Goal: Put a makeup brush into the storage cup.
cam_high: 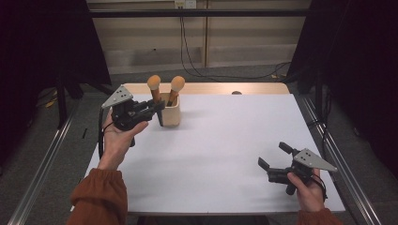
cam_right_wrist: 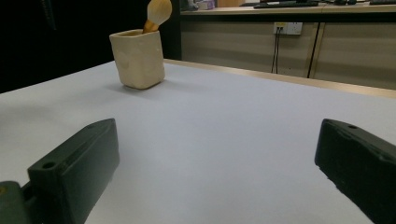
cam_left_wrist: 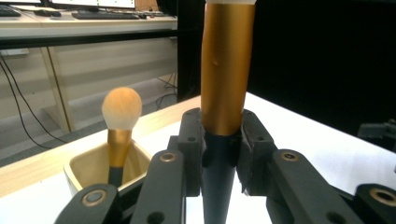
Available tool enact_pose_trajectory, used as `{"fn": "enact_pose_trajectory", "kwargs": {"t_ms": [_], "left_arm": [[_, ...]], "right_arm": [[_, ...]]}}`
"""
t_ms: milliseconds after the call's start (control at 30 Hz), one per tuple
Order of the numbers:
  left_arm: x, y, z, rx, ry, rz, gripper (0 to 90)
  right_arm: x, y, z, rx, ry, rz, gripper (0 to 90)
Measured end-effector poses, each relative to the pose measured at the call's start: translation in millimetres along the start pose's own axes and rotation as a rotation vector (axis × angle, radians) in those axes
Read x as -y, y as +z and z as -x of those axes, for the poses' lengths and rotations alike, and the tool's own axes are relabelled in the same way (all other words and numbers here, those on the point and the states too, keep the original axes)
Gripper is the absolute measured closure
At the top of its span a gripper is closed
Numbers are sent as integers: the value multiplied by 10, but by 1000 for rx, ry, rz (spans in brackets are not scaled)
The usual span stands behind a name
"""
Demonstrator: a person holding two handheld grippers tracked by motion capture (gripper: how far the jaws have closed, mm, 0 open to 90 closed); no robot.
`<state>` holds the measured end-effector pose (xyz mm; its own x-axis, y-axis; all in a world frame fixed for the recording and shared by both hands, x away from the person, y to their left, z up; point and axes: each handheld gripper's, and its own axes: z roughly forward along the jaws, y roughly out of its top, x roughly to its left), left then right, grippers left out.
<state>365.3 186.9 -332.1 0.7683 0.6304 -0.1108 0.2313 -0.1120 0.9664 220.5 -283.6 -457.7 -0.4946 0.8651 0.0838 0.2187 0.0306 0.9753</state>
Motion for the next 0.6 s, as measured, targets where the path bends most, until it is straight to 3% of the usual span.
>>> {"fn": "enact_pose_trajectory", "kwargs": {"t_ms": [233,400,600], "left_arm": [[-79,153,-92,-17,10,-8,741],[-190,212,-152,-25,25,11,742],[-279,266,-297,-54,12,35,741]], "right_arm": [[15,3,-12,12,-12,-1,0],[19,8,-4,8,-12,-3,0],[18,0,0,11,-6,-1,0]]}}
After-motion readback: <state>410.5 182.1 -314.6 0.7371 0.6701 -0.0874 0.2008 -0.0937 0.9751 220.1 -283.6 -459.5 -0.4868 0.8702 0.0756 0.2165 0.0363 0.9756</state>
